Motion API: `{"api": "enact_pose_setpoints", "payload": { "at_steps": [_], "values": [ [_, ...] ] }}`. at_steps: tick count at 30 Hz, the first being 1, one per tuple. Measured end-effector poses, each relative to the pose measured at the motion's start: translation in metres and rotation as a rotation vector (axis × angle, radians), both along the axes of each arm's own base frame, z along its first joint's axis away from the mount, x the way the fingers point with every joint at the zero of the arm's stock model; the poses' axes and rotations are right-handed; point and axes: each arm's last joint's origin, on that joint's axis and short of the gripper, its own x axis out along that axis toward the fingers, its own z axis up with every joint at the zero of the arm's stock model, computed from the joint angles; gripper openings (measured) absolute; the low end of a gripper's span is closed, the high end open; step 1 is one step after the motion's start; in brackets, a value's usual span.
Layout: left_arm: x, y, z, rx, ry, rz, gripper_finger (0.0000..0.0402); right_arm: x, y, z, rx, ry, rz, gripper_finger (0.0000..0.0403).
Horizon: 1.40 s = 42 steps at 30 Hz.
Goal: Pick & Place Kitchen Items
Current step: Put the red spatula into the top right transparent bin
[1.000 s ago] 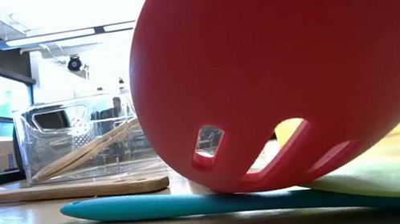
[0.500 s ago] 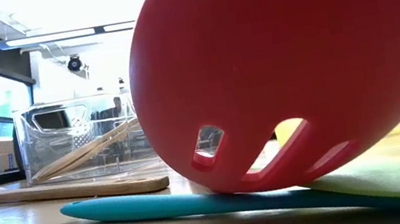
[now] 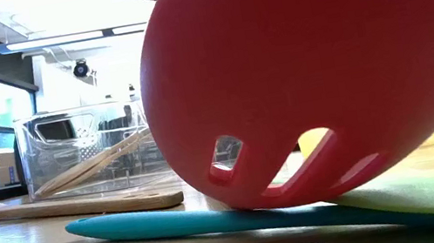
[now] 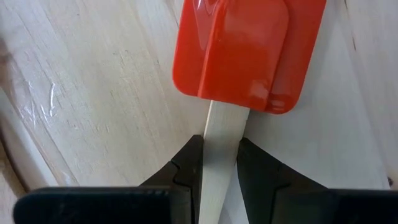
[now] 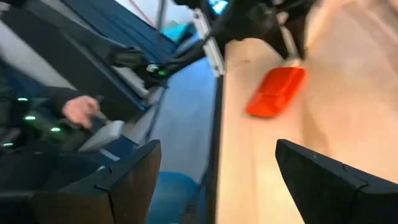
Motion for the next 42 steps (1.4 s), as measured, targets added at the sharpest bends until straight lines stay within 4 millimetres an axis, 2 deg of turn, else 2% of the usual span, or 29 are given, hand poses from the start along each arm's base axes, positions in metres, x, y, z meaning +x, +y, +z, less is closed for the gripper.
{"api": "enact_pose_setpoints", "payload": {
  "at_steps": [7, 15, 20, 33, 42],
  "values": [
    [0.007, -0.005, 0.007, 0.003, -0.079, 0.051, 0.0067, 0.008, -0.007, 0.002, 0.005, 0.033, -0.042, 0.031],
    [0.011, -0.005, 0.009, 0.043, -0.147, 0.062, 0.0066, 0.015, -0.014, -0.022, 0.085, 0.133, -0.057, 0.031],
    [0.011, -0.004, 0.009, 0.061, -0.162, 0.06, 0.0066, 0.018, -0.016, -0.028, 0.11, 0.159, -0.048, 0.031],
    [0.015, -0.006, 0.016, 0.106, -0.227, 0.085, 0.0066, 0.022, -0.026, -0.029, 0.1, 0.157, -0.05, 0.031],
    [0.015, -0.005, 0.016, 0.12, -0.246, 0.09, 0.0066, 0.026, -0.041, -0.034, 0.092, 0.211, -0.112, 0.031]
  ]
}}
